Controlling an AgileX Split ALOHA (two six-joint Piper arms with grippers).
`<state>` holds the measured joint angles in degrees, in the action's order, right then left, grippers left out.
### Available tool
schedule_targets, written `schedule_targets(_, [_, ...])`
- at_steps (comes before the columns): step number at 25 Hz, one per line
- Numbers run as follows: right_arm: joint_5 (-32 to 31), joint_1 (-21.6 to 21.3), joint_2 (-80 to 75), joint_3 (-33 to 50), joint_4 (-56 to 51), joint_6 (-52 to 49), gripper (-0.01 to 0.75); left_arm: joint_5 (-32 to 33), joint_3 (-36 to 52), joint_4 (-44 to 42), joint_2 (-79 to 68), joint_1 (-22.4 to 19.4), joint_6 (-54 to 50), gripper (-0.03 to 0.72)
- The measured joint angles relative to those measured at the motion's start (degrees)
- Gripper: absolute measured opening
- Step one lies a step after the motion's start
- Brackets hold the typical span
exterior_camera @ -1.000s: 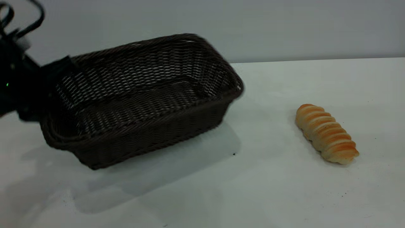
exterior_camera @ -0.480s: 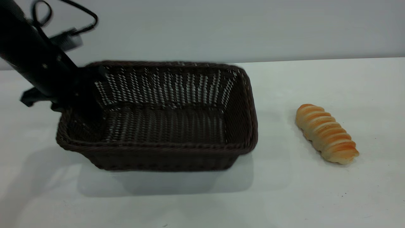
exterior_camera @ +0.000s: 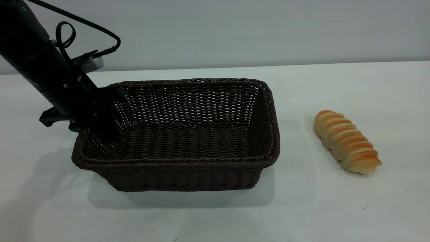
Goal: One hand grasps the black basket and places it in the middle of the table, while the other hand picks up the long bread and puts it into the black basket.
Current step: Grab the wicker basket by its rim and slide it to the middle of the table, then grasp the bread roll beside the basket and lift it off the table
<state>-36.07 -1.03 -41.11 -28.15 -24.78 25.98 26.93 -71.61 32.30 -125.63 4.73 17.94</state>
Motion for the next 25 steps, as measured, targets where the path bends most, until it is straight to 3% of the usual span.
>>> schedule_targets(3, [0.0,0.0,0.0,0.0,0.0,0.07,0.492,-0.05,-0.04,0.0,0.0,0.0,0.0,0.193])
schedule_targets(10, [-0.05,0.0,0.0,0.0,0.12,0.07,0.492,0.33,-0.04,-0.31,2.88,0.0,0.0,0.466])
schedule_targets(15, [-0.12,0.0,0.0,0.0,0.12,0.02,0.492,3.95,-0.04,-4.27,9.45,0.0,0.15,0.496])
schedule_targets(20, [-0.49,0.0,0.0,0.0,-0.6,0.31,0.492,6.61,-0.04,-15.01,18.86,-0.06,-2.53,0.5])
schedule_targets(25, [-0.54,0.0,-2.64,-0.07,-10.52,7.78,0.492,9.38,-0.04,-20.42,27.05,-0.23,-8.79,0.5])
